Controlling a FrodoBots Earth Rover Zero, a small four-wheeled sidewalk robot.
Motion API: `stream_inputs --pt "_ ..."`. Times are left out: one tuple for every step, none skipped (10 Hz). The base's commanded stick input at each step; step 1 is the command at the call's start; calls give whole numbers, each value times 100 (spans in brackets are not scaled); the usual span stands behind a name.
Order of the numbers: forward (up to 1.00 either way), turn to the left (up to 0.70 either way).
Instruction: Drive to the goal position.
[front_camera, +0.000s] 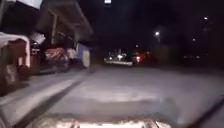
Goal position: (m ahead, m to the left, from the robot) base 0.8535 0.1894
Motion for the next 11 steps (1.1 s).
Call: stream_inputs --pt "50 0" --pt "50 0" --pt "50 0" --pt "50 0" --pt "50 0" --pt "50 0" --pt "50 0" --pt "50 0" --pt "50 0" --pt "50 0" --pt "50 0"
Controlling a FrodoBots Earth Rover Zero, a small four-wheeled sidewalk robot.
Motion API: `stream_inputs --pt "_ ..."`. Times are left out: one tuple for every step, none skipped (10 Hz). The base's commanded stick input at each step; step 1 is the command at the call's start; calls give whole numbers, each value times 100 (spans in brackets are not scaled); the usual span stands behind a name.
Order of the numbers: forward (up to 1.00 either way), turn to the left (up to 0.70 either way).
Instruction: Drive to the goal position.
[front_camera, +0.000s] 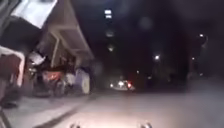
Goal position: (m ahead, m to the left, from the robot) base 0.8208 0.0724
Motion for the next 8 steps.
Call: stream_inputs --pt "50 0" --pt "50 0" --pt "50 0" --pt "50 0" --pt "50 0" --pt "50 0" --pt "50 0" --pt "50 0"
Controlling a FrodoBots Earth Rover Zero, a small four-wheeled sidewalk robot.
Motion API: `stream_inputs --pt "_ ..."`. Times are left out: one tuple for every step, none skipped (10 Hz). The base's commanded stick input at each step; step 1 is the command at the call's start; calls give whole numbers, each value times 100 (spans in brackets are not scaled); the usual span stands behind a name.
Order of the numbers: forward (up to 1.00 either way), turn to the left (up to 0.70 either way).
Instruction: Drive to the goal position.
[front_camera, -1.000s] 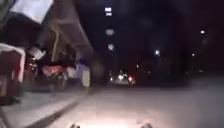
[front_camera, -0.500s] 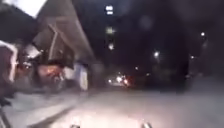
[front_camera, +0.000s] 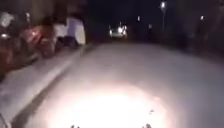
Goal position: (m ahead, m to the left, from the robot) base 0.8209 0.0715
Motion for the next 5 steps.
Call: stream_inputs --pt "50 0" --pt "50 0" --pt "50 0" --pt "50 0" --pt "50 0"
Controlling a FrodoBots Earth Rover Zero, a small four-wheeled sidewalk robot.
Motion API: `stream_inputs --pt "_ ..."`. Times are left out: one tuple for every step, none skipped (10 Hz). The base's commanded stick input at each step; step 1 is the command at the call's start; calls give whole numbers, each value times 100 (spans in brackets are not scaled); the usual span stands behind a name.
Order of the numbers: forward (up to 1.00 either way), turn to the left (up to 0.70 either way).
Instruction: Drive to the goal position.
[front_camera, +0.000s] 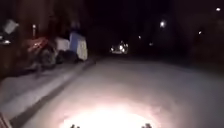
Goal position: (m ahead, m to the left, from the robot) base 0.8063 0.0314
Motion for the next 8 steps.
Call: stream_inputs --pt "50 0" --pt "50 0" --pt "50 0" --pt "50 0" --pt "50 -4" --pt "50 -11" --pt "50 -19" --pt "50 -26"
